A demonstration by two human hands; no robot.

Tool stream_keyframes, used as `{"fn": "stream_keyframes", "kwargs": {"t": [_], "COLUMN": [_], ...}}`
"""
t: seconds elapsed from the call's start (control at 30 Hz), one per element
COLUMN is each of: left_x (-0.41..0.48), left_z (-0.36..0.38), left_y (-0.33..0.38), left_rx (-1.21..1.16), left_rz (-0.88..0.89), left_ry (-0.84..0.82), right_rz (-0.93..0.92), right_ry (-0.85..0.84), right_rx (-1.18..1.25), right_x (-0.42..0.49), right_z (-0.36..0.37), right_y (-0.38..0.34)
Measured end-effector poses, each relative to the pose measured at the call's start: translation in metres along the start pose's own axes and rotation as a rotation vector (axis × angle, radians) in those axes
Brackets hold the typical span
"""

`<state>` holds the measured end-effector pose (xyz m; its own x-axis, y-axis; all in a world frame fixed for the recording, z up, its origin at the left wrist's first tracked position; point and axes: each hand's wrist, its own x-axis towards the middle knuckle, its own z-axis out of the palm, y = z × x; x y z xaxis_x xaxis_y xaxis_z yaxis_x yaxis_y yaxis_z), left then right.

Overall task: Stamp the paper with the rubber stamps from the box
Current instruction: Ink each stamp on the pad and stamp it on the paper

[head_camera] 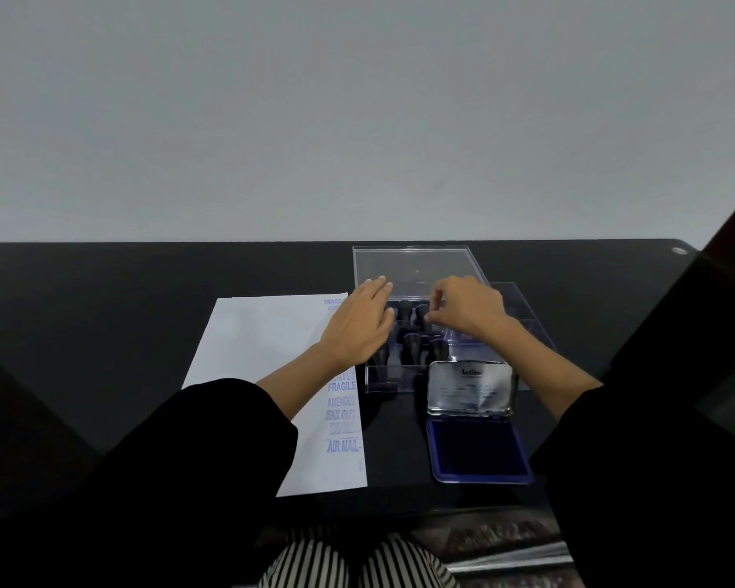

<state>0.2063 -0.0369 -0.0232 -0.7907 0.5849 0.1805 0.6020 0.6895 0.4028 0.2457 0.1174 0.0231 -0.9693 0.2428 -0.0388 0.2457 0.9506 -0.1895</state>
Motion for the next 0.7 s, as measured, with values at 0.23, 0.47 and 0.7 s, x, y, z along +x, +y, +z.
{"fn": "stream_keyframes", "kwargs": {"t": [0.23,0.47,0.7], "left_x": [-0.013,-0.016,-0.022], "left_z": [0.021,0.031,0.027], "left_y": [0.016,0.014,0.017], "left_rx": [0.074,0.142,0.114], "left_rz": [0.122,0.104,0.085], "left_ry": [-0.064,-0.040,-0.042], "right_rz": [-0.072,-0.128,-0.130], "right_ry": [0.049,0.030,-0.028], "right_rx": [-0.262,-0.428,-0.584], "right_x": [-0.023,-0.029,-0.019], "right_z": [0.007,0.011,0.024], "right_y": [-0.008,-0.019,-0.027]}}
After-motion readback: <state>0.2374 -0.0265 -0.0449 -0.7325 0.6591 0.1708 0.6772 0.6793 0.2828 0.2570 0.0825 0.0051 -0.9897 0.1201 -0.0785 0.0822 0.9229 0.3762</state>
